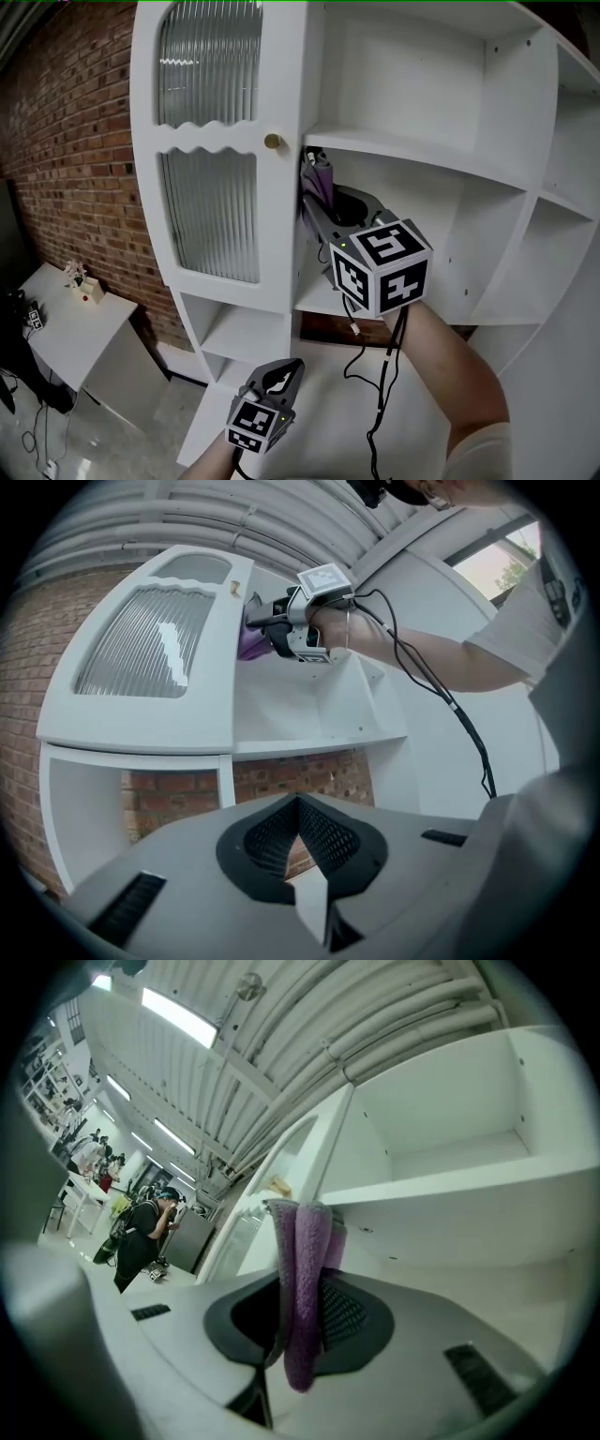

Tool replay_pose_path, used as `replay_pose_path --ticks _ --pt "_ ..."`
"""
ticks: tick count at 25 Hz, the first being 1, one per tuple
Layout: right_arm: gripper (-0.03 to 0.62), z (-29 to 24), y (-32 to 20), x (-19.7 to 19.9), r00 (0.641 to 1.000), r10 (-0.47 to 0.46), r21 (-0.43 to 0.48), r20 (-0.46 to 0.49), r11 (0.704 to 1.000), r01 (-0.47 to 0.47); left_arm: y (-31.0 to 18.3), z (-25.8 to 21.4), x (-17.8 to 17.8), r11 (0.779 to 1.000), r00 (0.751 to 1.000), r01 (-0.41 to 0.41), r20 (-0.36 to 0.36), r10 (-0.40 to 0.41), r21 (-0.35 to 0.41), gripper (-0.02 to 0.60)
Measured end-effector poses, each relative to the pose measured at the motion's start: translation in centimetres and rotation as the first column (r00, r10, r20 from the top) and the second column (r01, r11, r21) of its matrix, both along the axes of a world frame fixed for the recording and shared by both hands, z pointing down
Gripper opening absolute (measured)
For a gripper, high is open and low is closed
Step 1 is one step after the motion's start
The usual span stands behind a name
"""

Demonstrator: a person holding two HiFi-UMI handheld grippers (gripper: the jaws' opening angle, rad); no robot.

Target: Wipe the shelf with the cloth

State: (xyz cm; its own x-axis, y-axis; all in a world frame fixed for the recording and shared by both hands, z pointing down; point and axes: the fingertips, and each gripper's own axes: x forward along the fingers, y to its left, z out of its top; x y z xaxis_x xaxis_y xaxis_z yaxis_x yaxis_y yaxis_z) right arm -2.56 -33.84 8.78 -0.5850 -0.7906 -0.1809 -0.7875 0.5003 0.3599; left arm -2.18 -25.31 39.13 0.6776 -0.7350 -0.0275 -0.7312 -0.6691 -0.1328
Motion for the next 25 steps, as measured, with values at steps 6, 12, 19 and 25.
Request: replay_pose_path --ticks 6,12,19,25 --pt "0.077 -0.3 0.3 2.2 0.998 0.056 0.023 0.033 0.998 -0.057 0.2 0.3 0.7 1.000 1.000 0.000 0.001 0.000 -0.003 0.005" --pt "0.078 1.2 -4.9 6.8 0.981 0.178 -0.045 0.082 0.984 -0.175 -0.3 1.0 0.6 0.999 1.000 0.015 -0.023 -0.016 -0.029 0.005" --pt "0.077 5.9 -12.8 9.5 0.943 0.287 -0.243 0.168 0.939 -0.243 -2.2 2.7 -0.4 0.996 0.998 0.051 -0.029 -0.053 -0.067 0.005" --pt "0.078 6.9 -18.3 8.5 0.939 0.301 -0.282 0.168 0.927 -0.247 -4.7 3.9 -1.0 0.993 0.997 0.071 -0.034 -0.075 -0.092 0.005"
